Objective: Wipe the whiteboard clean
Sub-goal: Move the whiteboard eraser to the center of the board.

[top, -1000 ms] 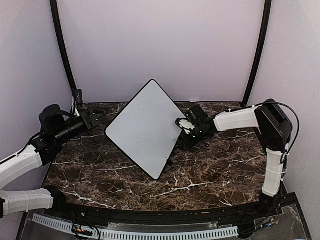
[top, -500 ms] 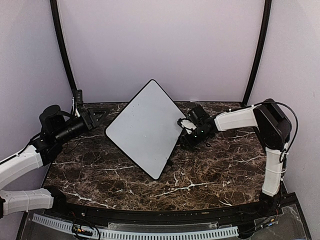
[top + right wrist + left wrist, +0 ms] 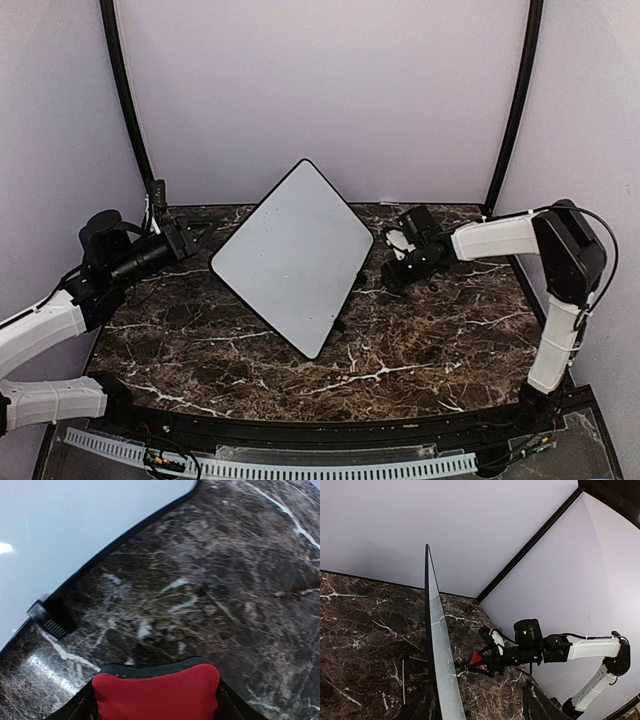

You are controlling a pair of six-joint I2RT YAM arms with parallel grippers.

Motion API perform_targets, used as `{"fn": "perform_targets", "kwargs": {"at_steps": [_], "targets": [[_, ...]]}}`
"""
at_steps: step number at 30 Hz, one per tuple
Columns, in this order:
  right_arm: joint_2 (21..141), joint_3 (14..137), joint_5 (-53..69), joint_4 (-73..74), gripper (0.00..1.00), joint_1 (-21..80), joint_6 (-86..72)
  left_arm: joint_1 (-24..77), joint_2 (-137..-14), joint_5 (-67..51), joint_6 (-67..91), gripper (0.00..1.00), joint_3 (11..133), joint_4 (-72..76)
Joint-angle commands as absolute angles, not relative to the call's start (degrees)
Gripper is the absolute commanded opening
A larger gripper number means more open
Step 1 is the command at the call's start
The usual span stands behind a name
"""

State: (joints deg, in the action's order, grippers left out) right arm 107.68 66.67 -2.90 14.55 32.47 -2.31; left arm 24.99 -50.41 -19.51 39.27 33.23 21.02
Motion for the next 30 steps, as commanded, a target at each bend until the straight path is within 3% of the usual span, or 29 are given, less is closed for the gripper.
{"fn": "perform_targets", "kwargs": {"at_steps": [1, 18, 30], "targets": [[103.2, 64.0, -7.1, 11.6, 0.69, 28.3, -7.3, 25.1, -50.1, -20.4, 39.4, 0.58, 32.3, 23.0], [102.3, 61.4, -7.5, 10.4, 0.84, 21.0, -13.4, 25.1, -50.2, -20.2, 39.3, 0.58, 32.5, 22.8], [93.0, 61.9, -2.1, 10.6, 0.88, 25.6, -11.0, 25.1, -55.3, -25.2, 39.7, 0.59, 35.9, 23.0]]}}
